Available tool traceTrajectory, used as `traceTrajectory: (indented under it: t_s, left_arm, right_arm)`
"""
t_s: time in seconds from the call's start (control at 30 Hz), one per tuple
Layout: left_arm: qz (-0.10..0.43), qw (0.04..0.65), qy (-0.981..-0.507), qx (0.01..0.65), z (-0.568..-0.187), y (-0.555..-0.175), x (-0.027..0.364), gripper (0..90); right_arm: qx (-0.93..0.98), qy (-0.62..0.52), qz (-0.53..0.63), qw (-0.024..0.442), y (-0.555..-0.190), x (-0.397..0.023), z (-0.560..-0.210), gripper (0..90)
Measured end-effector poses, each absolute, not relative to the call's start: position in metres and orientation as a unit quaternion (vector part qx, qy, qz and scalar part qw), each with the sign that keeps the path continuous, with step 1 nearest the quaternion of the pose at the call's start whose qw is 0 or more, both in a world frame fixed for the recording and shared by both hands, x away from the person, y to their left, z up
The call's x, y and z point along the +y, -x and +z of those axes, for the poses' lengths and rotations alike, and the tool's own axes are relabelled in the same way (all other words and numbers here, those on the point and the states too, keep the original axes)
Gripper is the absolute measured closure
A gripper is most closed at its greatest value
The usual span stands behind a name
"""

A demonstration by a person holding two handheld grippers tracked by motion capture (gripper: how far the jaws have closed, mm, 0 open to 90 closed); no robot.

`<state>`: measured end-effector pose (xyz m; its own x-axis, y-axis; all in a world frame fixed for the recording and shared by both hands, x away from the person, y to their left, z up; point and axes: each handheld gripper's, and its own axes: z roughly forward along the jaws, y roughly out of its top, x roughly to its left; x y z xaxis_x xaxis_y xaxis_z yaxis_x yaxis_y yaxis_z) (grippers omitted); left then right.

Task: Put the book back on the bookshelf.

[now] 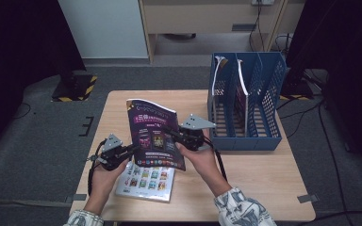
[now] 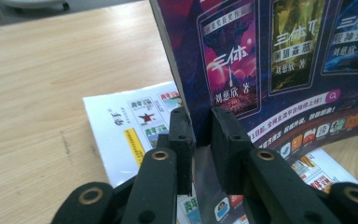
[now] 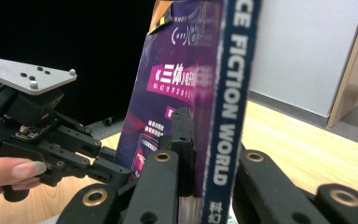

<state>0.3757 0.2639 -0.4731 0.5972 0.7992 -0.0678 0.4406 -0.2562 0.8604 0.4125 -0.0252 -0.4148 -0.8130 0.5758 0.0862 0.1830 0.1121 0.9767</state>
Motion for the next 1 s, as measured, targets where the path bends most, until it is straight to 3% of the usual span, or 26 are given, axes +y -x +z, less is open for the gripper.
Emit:
traceTrajectory:
  t_s: [0.2,0.57,1.0]
  left_arm:
    - [0.196,0.458,-0.768,0.401,-0.474,-0.376,0.265,78.3]
    - [0.200,0.459,-0.771,0.394,-0.474,-0.375,0.265,78.3]
    - [0.215,0.468,-0.770,0.376,-0.470,-0.371,0.260,79.5]
  right_arm:
    - [0.729,-0.255,0.617,0.154,-0.412,-0.025,-0.415,79.7]
    - [0.744,-0.234,0.606,0.156,-0.411,-0.020,-0.414,62.2]
    - [0.735,-0.225,0.620,0.156,-0.409,-0.023,-0.404,62.7]
